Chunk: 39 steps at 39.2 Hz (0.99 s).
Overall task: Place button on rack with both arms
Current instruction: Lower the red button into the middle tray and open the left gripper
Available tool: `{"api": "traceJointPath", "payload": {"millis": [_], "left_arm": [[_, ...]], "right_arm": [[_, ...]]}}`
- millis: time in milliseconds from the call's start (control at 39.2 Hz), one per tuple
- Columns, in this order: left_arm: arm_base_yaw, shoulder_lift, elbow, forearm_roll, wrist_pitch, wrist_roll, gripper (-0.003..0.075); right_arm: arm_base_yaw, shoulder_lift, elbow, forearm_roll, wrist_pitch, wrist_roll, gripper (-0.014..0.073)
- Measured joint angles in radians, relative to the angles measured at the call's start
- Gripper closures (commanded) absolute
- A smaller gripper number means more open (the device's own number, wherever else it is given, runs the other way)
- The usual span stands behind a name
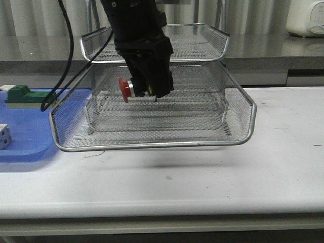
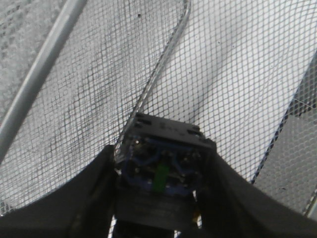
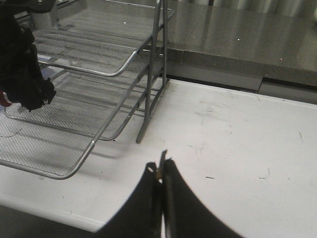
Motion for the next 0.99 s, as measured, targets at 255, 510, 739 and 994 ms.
{"api": "traceJointPath", "payload": {"millis": [255,510,739,994], "left_arm": [[0.0,0.026,0.0,0.006,-0.016,0.0,0.0271],[0.0,0.026,0.0,0.007,-0.001,-0.001,0.0197],[0.0,0.026,-0.075,0.008,0.121,-0.028,0.0279],[0.0,-0.047,-0.099,0.016,0.138,-0.098,0.0682]], "right_arm": [[0.0,0.0,0.0,0.0,0.0,0.0,0.0704],[0.0,0.0,0.0,0.0,0.0,0.0,0.0704],[0.0,0.0,0.0,0.0,0.0,0.0,0.0704],[0.0,0.0,0.0,0.0,0.0,0.0,0.0704]]}}
